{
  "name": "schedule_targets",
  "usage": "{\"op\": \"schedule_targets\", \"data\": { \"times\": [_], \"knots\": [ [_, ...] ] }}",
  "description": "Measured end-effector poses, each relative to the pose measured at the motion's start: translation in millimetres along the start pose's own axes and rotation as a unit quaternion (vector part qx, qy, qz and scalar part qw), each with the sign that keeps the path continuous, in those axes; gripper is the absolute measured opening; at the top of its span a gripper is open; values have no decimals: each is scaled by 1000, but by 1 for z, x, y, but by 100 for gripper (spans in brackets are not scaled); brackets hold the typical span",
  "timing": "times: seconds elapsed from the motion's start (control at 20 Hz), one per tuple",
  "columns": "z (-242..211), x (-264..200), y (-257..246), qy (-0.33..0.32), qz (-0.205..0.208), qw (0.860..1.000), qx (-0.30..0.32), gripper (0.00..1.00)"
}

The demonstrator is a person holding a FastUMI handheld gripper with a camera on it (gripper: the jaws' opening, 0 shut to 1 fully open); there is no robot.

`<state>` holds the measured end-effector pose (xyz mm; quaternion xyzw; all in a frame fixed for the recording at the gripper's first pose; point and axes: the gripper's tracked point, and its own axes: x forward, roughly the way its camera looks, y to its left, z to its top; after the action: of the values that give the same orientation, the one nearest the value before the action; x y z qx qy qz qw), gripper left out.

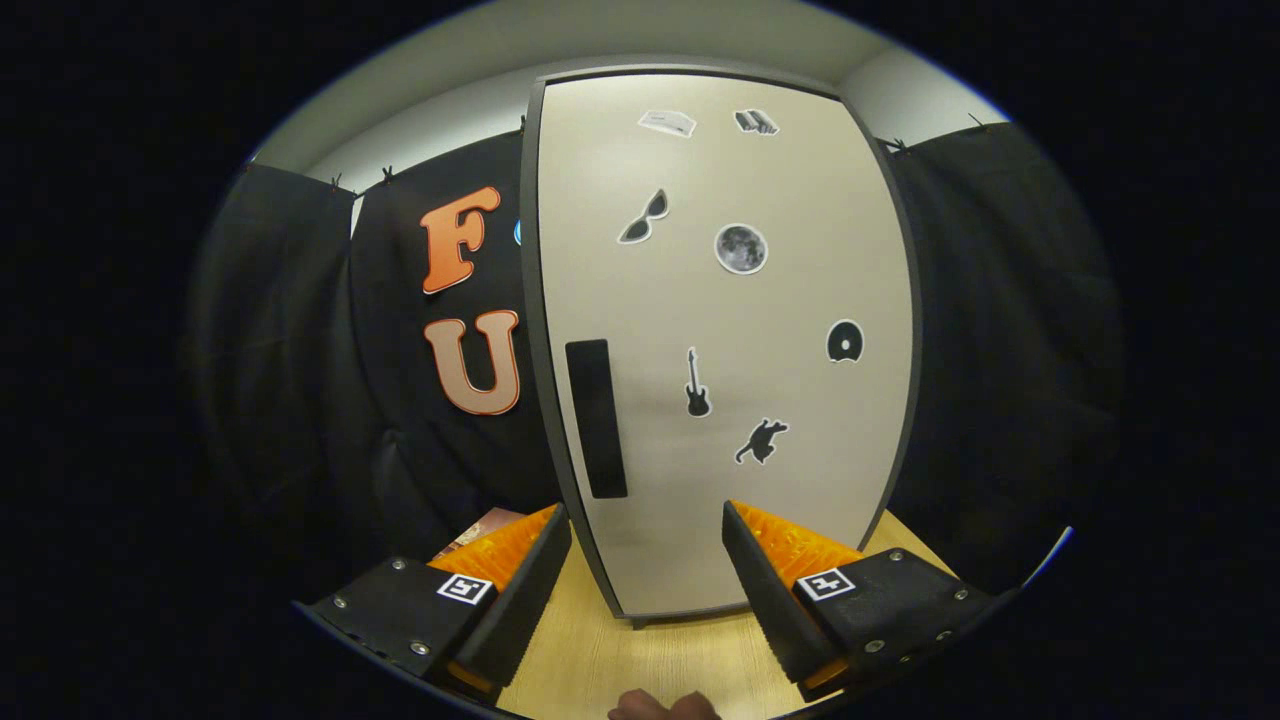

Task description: Open the shoe cabinet door, grab the shoes and put them into the shoe cabinet, then close the shoe cabinet door.

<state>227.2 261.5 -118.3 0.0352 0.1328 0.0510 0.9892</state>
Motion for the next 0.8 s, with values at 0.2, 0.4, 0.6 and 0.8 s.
{"op": "schedule_targets", "data": {
  "times": [0.2, 0.4, 0.6, 0.8],
  "knots": [
    [8, -37, -18, -9, -11, 1000, 0, 95],
    [18, -73, -34, -26, -10, 1000, -1, 95],
    [28, -110, -59, -55, -12, 998, -13, 95],
    [28, -154, -89, -76, -13, 997, -27, 95]
  ]
}}
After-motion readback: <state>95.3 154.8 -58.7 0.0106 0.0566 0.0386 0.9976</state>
